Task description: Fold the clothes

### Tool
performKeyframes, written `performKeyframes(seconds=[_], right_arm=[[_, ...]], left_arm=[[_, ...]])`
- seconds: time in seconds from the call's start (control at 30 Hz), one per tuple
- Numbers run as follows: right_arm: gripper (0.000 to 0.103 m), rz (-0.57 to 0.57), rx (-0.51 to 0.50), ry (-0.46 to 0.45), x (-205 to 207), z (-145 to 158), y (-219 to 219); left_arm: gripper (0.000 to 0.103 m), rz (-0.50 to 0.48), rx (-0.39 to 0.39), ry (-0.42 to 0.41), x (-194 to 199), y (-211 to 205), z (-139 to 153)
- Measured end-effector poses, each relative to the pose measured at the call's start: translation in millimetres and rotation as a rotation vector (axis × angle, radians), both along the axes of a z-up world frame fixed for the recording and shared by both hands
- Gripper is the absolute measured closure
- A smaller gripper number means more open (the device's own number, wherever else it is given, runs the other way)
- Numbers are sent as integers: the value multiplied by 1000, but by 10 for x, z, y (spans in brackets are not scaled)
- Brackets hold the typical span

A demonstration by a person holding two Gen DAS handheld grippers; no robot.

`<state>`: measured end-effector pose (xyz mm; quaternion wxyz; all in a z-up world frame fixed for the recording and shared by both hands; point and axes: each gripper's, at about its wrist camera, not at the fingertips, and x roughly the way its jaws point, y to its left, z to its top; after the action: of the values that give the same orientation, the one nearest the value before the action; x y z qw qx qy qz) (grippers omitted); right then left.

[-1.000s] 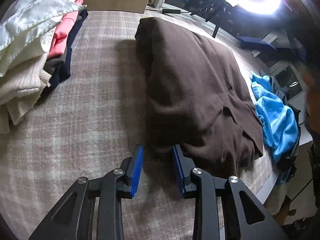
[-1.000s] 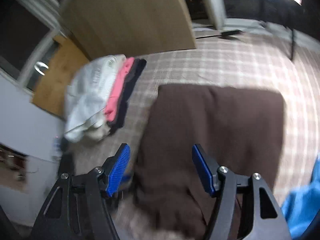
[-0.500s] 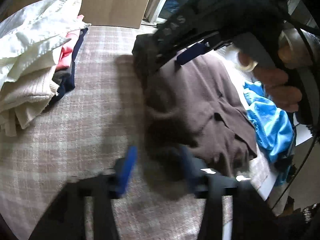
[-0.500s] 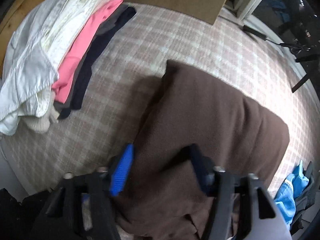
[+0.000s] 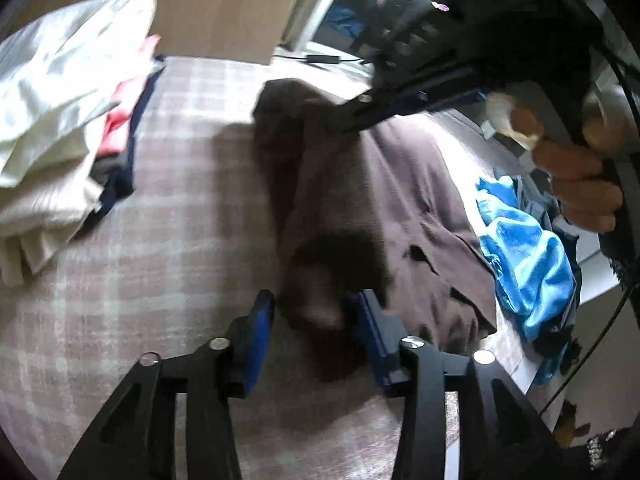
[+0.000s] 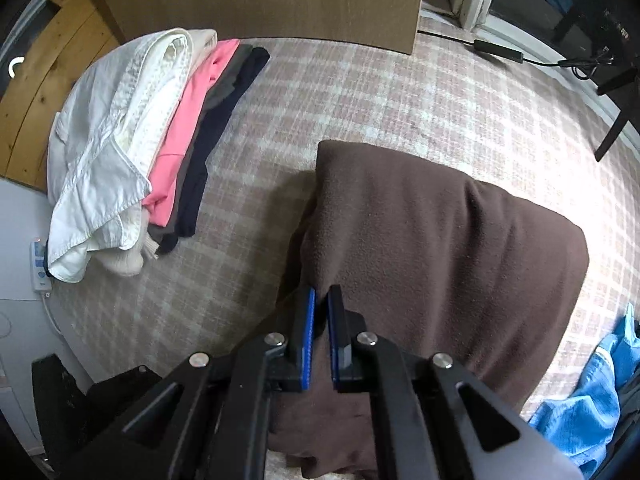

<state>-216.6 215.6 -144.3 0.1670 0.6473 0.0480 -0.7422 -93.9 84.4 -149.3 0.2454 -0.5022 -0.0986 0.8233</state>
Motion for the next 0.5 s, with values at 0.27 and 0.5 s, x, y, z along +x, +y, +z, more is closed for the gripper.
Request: performKeyframes(seconds=[0.27,0.5], right_arm=[[97,-17,-33,-3,-38,42,13],[96,36,-165,-74,-114,-224,-97]], left_arm=[[92,-27,277,-82,23,64,-18],[89,-14,217,-136,119,134,-277]])
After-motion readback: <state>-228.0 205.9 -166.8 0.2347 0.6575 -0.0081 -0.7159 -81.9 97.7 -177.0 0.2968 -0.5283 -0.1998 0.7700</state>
